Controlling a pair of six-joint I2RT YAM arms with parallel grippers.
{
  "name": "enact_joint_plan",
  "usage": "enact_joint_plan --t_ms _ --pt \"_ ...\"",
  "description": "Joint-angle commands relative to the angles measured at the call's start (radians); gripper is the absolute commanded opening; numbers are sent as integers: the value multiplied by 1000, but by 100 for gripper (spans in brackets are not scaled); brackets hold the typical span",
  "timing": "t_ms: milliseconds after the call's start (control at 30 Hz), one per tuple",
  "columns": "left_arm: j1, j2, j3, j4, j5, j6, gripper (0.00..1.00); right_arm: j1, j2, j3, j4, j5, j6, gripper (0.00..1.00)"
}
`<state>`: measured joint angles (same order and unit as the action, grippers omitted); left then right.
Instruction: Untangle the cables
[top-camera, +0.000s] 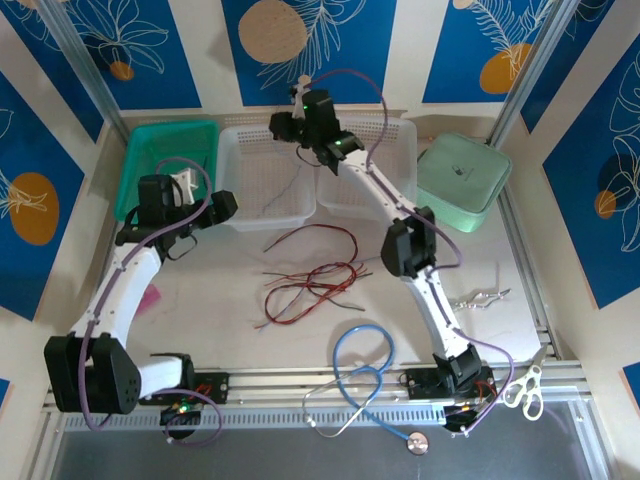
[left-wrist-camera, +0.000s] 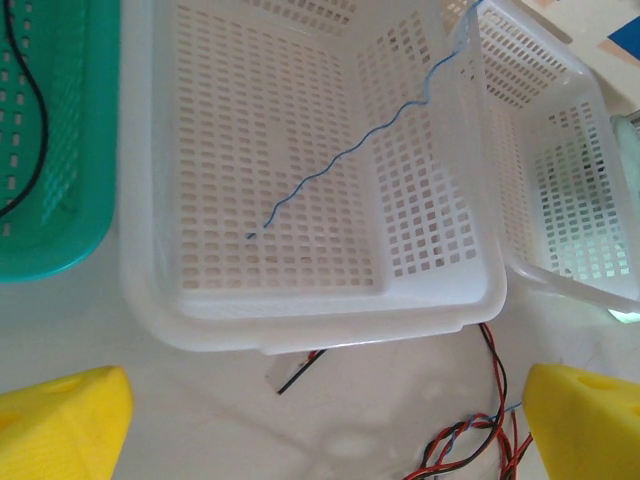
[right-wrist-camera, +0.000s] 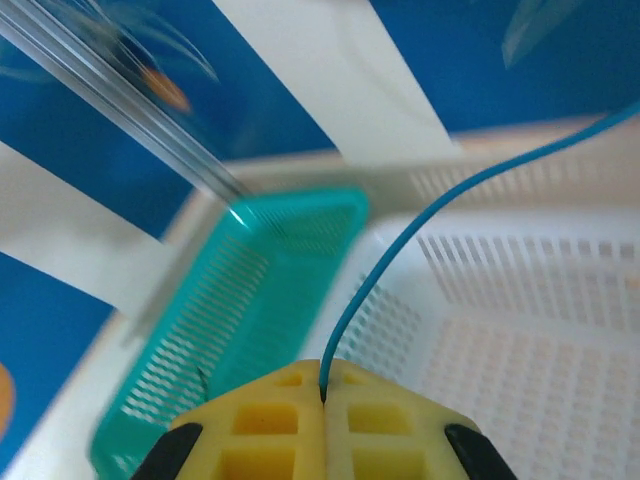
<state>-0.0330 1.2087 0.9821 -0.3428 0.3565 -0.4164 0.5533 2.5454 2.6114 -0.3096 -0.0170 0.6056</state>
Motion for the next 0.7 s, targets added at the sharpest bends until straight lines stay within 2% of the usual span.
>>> enact_joint_plan --t_ms 0,267,300,333,433,500,533,667 --pt "12 -46 -30 -40 -21 24 99 5 107 162 -297 -88 -13 0" --pt "12 -74 -54 -46 -4 -8 99 53 100 8 -307 -18 -89 0" --pt "12 -78 -55 -49 -4 -9 99 57 103 9 -306 -23 -96 3" --pt "12 -81 -58 -51 -6 -10 99 59 102 9 -302 -37 -102 11" --pt "12 -93 -68 -60 -10 -17 99 50 97 49 -307 -76 -107 52" --pt "12 -103 -81 -59 -17 -27 99 48 87 102 -341 -60 -129 72" --pt "9 -108 -88 -60 -19 -35 99 48 73 117 -354 -47 -147 78" --pt "-3 -119 -94 -60 -13 -60 99 47 -26 83 -384 28 -193 87"
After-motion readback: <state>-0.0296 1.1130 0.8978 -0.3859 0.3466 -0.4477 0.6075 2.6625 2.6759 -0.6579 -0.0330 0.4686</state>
